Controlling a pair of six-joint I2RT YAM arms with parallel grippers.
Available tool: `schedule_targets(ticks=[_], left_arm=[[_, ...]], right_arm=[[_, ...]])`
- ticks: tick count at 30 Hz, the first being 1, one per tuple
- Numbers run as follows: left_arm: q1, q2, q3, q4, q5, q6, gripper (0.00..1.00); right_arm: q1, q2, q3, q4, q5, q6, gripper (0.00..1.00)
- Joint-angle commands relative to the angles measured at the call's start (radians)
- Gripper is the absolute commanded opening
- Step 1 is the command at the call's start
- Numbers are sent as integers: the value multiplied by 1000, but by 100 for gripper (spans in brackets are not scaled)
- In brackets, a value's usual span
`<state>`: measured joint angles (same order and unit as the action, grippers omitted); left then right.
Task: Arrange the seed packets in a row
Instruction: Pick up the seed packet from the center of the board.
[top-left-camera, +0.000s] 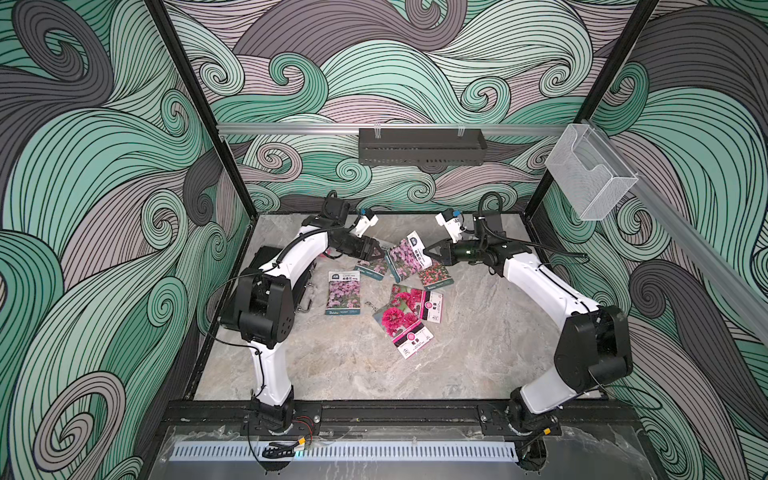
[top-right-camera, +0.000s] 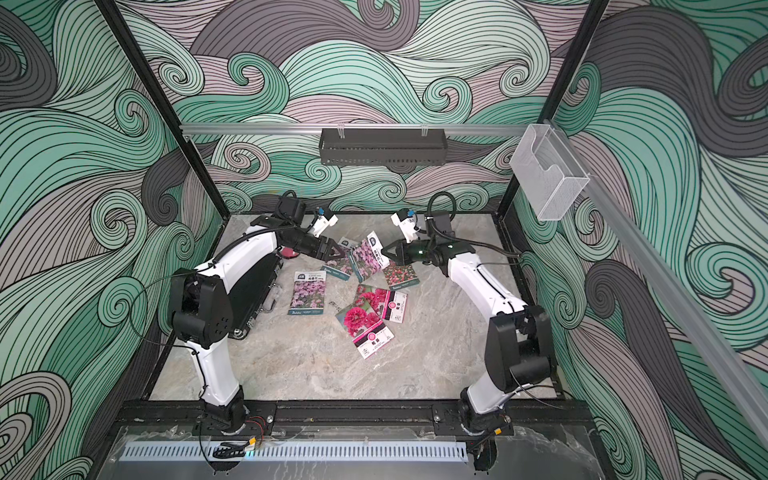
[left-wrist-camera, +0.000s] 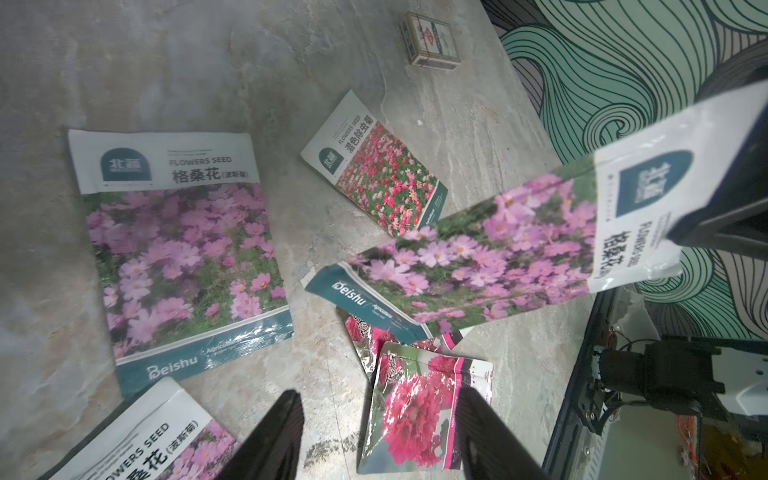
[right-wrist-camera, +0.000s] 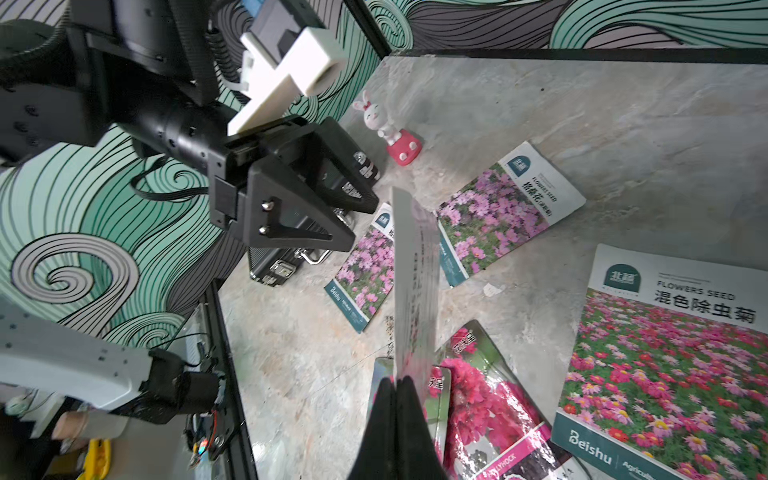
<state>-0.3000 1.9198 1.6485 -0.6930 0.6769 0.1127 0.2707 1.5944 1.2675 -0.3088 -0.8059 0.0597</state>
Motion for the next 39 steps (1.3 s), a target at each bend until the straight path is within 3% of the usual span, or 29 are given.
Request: schedule_targets(ticks=[1, 8, 12, 17, 22, 34, 39], left_arm=[[-8, -15, -23, 44, 62, 100, 61], [-8, -37, -93, 195, 78, 146, 65], [-8, -58, -146, 310, 150, 153, 66], [-12, -60, -182, 399, 267, 107, 66], [-34, -49, -188, 424, 277, 105, 65], [-56, -23, -183, 491, 337, 77, 58], [-64, -28, -204, 522, 351, 61, 43]], right_arm=[[1, -22, 13, -94, -108, -62, 0], [5, -36, 31, -148, -149, -99, 0], [7, -51, 30, -154, -147, -107, 0], [13, -57, 29, -160, -86, -126, 0], [22, -60, 36, -165, -22, -144, 0], [23, -76, 72, -184, -15, -141, 0], [22, -78, 81, -191, -6, -139, 0]])
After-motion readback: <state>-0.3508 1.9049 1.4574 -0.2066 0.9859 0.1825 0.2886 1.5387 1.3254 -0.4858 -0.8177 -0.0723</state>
